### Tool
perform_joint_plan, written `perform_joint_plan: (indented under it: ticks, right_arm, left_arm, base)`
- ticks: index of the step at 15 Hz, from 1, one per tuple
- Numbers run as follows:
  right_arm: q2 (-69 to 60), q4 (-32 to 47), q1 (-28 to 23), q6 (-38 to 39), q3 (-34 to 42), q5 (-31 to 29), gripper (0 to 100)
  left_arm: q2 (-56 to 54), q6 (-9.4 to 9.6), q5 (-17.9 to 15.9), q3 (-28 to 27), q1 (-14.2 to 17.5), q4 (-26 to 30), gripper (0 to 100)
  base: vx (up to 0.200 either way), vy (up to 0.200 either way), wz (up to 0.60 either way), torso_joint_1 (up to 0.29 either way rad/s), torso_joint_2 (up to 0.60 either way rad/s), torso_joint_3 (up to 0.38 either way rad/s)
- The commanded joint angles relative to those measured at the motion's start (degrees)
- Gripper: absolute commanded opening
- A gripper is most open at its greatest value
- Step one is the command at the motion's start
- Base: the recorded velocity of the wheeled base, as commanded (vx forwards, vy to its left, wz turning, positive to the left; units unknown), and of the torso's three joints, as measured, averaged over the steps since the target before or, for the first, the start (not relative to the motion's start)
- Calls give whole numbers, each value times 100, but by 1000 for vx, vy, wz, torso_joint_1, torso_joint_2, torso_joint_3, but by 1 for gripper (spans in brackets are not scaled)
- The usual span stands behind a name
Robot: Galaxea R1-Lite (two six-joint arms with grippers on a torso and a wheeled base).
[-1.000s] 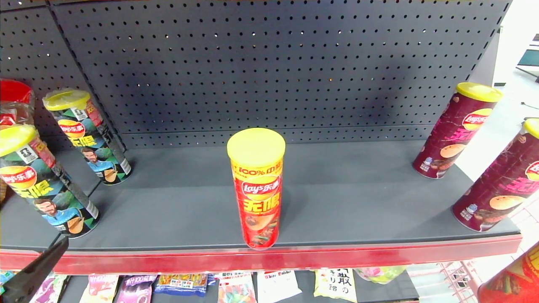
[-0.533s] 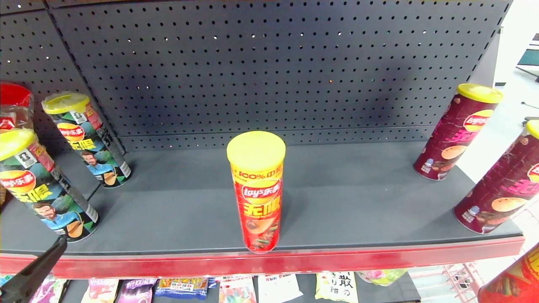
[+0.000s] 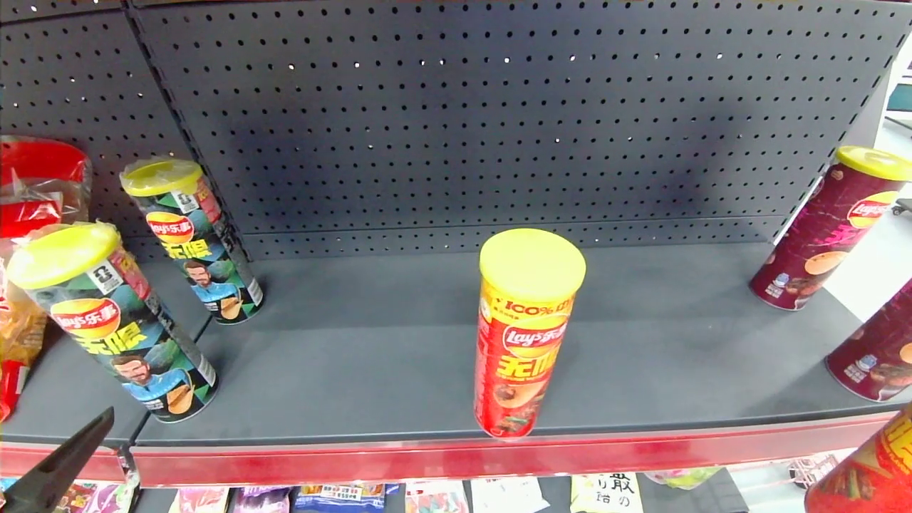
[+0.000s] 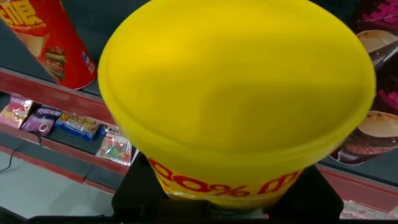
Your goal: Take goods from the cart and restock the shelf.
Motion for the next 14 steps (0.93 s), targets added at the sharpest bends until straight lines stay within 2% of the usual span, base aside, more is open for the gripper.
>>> perform_joint_plan:
  ticks: [1,4,5,10,14]
  right_arm:
    - [108,2,11,-4,-82,12,0]
    - [178,2,11,-4,-117,12,0]
    - [187,2,11,-4,-126,12,0]
    - [336,-209,11,-4,-99,12,0]
    - [547,-306,19,-4,-222,12,0]
  left_arm:
    - [27,6,-7,40,-3,-3,100]
    - [9,32,-86,110,-3,-12,100]
    - [1,94,-95,92,-3,-12,100]
    - [-131,111,-130,128,-12,-12,100]
    - [-360,120,-385,172,-12,14,100]
  base:
    - [0,0,0,0,0,0]
    - [200,0,0,-4,-1,4]
    - [0,0,0,0,0,0]
    - [0,0,0,0,0,0]
    - [0,0,0,0,0,0]
